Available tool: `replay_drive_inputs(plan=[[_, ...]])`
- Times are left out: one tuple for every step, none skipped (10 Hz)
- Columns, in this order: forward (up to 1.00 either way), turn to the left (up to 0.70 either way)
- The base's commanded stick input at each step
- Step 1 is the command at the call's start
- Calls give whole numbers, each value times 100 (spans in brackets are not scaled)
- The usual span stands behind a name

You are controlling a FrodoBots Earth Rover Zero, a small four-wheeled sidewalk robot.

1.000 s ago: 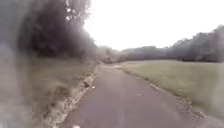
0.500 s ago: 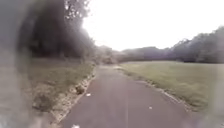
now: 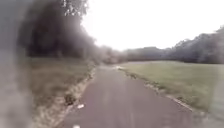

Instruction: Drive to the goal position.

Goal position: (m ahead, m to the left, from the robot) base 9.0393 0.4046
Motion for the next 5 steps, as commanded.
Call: replay_drive_inputs(plan=[[100, 0], [100, 0], [100, 0], [100, 0], [100, 0]])
